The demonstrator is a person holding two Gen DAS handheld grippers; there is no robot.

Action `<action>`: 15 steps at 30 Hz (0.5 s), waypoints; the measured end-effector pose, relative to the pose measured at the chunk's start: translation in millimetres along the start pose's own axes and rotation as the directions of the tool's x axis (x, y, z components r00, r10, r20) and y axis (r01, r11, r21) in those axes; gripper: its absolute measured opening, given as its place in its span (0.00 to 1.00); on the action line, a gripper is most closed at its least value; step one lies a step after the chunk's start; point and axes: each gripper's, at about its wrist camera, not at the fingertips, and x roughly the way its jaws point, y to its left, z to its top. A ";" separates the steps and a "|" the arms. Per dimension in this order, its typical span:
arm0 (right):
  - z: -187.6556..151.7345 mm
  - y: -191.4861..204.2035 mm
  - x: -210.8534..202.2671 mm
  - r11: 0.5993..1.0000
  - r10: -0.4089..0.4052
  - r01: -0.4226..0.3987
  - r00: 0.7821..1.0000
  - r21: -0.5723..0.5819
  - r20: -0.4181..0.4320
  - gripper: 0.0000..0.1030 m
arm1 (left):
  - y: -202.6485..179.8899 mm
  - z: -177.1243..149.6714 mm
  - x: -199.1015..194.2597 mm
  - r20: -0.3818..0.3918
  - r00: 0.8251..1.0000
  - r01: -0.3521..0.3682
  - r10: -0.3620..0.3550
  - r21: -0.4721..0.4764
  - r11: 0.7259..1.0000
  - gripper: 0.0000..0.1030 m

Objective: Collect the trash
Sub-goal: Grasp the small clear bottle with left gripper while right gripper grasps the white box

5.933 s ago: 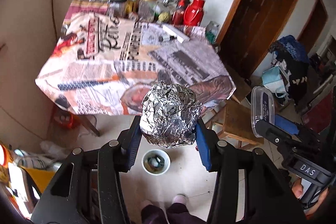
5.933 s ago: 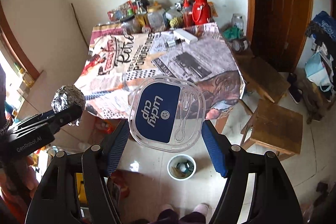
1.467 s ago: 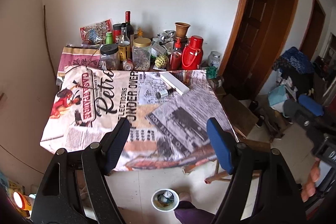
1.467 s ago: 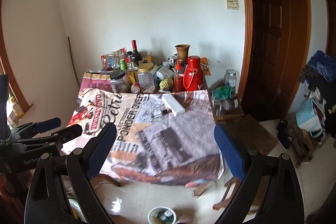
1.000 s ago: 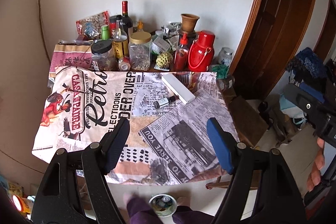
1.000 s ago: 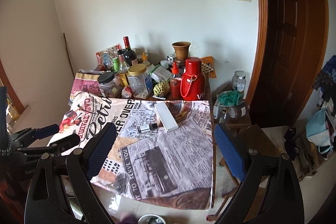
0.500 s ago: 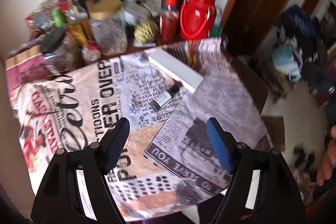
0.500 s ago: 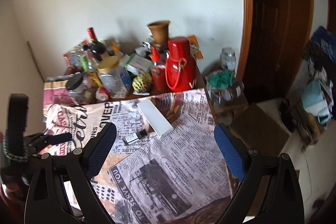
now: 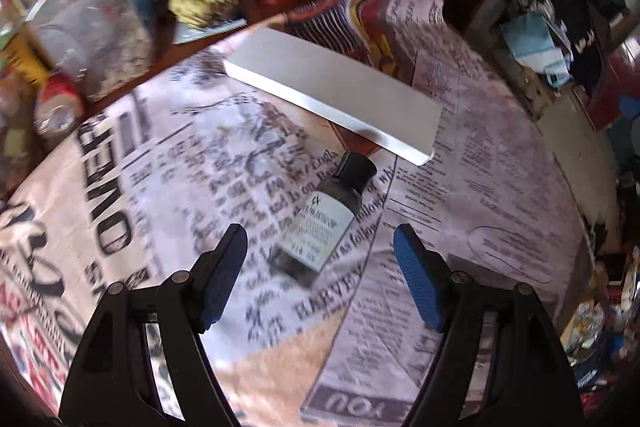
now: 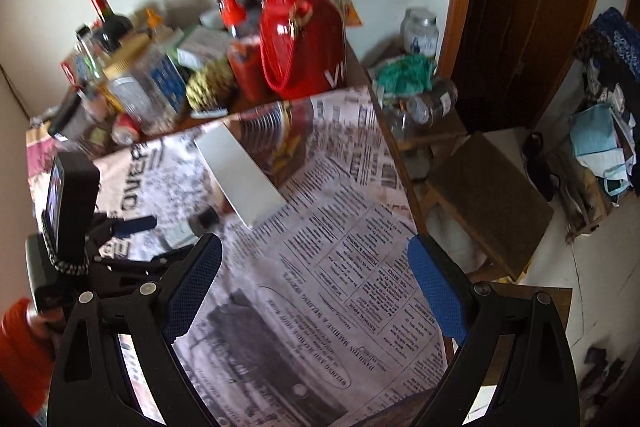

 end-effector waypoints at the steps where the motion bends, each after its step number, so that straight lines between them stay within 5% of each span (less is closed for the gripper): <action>1: 1.7 -0.1 7.4 1.000 0.003 -0.003 1.000 -0.007 -0.014 0.90 | 0.2 0.8 3.5 -0.002 1.000 0.002 -0.002 0.006 1.000 0.72; 7: 12.5 3.3 48.1 0.993 0.099 -0.104 0.990 -0.049 -0.098 0.90 | 1.5 0.1 11.1 0.028 1.000 -0.011 0.010 0.042 0.999 0.57; 11: 23.8 9.6 78.5 0.977 0.188 -0.201 0.967 -0.067 -0.172 0.90 | 3.9 -2.2 10.6 0.065 0.997 -0.038 0.034 0.062 0.997 0.32; 15: 33.1 22.6 102.2 0.970 0.176 -0.205 0.963 -0.133 -0.204 0.90 | 22.3 -5.6 6.3 0.087 0.995 -0.057 0.058 -0.024 0.998 0.29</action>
